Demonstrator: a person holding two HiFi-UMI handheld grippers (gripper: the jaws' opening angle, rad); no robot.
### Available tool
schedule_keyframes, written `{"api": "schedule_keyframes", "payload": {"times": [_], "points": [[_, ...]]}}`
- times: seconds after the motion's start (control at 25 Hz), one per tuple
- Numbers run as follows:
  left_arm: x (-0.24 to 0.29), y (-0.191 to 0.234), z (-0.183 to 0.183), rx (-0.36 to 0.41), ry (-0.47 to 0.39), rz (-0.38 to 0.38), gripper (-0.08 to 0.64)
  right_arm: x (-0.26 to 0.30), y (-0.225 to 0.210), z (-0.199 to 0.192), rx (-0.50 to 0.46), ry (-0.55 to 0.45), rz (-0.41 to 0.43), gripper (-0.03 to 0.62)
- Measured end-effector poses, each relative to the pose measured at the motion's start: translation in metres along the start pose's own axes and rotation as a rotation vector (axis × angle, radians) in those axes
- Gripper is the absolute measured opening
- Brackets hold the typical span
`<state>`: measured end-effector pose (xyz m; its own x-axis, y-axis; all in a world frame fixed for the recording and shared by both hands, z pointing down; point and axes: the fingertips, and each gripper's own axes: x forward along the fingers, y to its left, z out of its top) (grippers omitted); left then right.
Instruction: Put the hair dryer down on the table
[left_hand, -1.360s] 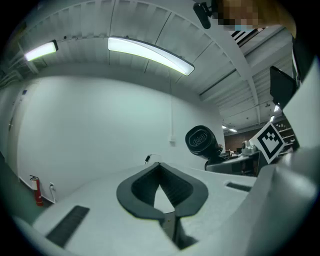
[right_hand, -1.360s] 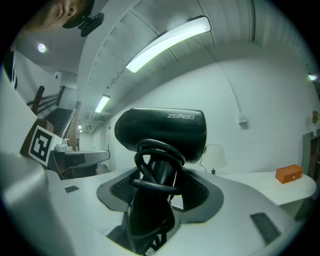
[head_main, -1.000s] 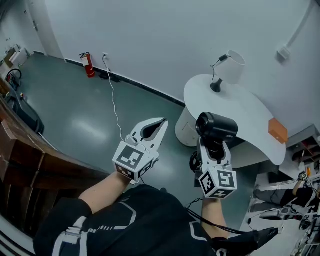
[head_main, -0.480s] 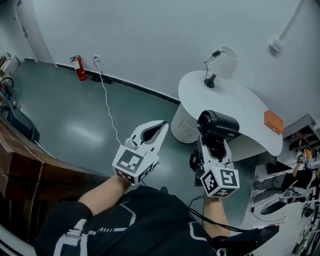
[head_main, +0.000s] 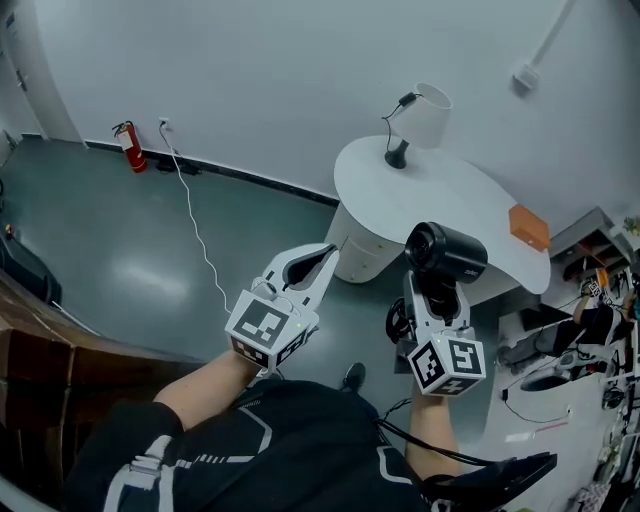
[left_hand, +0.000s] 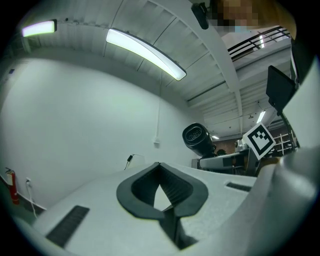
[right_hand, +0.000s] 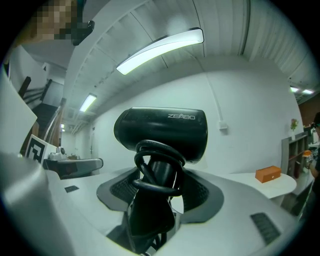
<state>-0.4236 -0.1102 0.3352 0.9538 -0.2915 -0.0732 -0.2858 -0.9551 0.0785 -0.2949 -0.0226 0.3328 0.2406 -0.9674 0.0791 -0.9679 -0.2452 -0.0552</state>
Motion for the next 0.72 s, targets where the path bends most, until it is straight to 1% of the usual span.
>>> {"api": "schedule_keyframes", "payload": {"times": [0.16,0.32,0.52,0.72], "points": [[0.023,-0.008,0.003,0.020,-0.010,-0.005,0.006,0.002,-0.024,0.002,0.006,-0.011,-0.006,0.262],[0.050,-0.023,-0.001,0.016,0.000,-0.001,0.006,0.003,-0.053,0.001,0.002,-0.006,0.006,0.262],[0.096,-0.048,-0.005,-0.022,0.011,-0.003,0.006,0.008,-0.103,0.004,0.007,-0.010,0.033,0.262],[0.142,-0.069,-0.014,-0.007,0.030,0.017,0.006,0.012,-0.149,0.006,0.000,-0.009,0.049,0.262]]}}
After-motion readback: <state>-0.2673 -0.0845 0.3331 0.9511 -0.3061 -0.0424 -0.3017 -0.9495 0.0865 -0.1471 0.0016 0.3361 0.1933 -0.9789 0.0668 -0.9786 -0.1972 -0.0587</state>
